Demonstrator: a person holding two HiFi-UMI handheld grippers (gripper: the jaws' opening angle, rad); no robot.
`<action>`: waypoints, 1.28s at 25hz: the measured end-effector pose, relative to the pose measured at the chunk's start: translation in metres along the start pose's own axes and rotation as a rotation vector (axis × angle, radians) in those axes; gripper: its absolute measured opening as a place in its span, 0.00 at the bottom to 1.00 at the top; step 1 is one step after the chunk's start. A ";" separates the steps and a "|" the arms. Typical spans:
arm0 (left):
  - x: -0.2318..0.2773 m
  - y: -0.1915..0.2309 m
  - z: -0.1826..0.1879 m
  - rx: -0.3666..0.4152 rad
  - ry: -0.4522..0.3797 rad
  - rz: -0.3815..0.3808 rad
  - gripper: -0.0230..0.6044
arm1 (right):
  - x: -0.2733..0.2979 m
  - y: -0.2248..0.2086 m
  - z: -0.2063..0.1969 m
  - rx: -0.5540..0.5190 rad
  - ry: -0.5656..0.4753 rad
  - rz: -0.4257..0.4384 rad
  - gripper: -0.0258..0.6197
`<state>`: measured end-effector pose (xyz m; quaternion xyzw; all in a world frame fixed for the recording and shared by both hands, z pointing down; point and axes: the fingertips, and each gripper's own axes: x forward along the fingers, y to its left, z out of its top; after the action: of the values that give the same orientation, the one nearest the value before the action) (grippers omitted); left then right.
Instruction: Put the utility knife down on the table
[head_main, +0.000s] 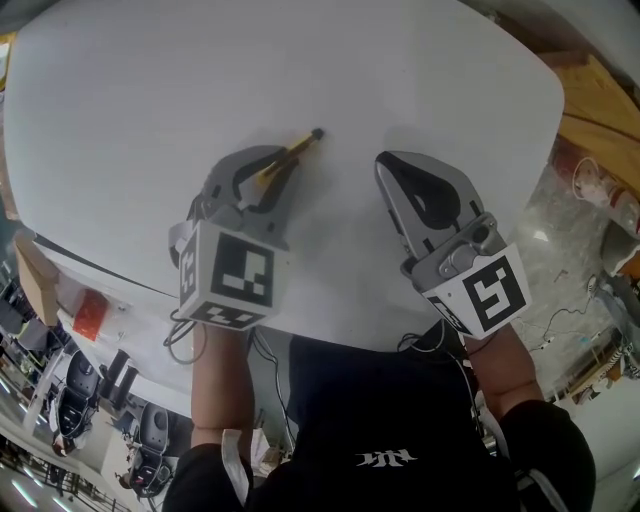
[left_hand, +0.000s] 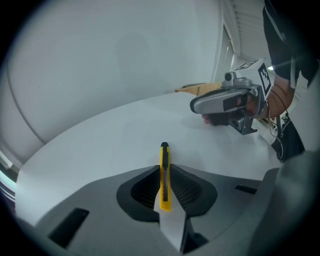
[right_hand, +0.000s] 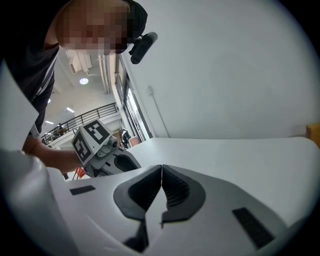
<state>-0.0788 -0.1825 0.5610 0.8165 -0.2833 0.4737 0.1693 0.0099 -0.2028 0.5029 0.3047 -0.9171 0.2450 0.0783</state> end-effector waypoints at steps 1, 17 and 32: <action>0.000 0.000 0.000 0.001 0.001 -0.003 0.13 | 0.000 0.000 0.001 -0.001 -0.002 0.002 0.05; -0.094 -0.028 0.027 -0.232 -0.773 -0.127 0.05 | -0.024 0.024 -0.008 0.001 -0.025 -0.062 0.04; -0.287 -0.192 0.042 -0.147 -0.853 -0.664 0.04 | -0.210 0.245 0.093 0.020 -0.160 -0.183 0.04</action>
<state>-0.0432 0.0316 0.2888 0.9678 -0.0861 0.0002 0.2367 0.0330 0.0307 0.2627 0.4066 -0.8862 0.2210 0.0239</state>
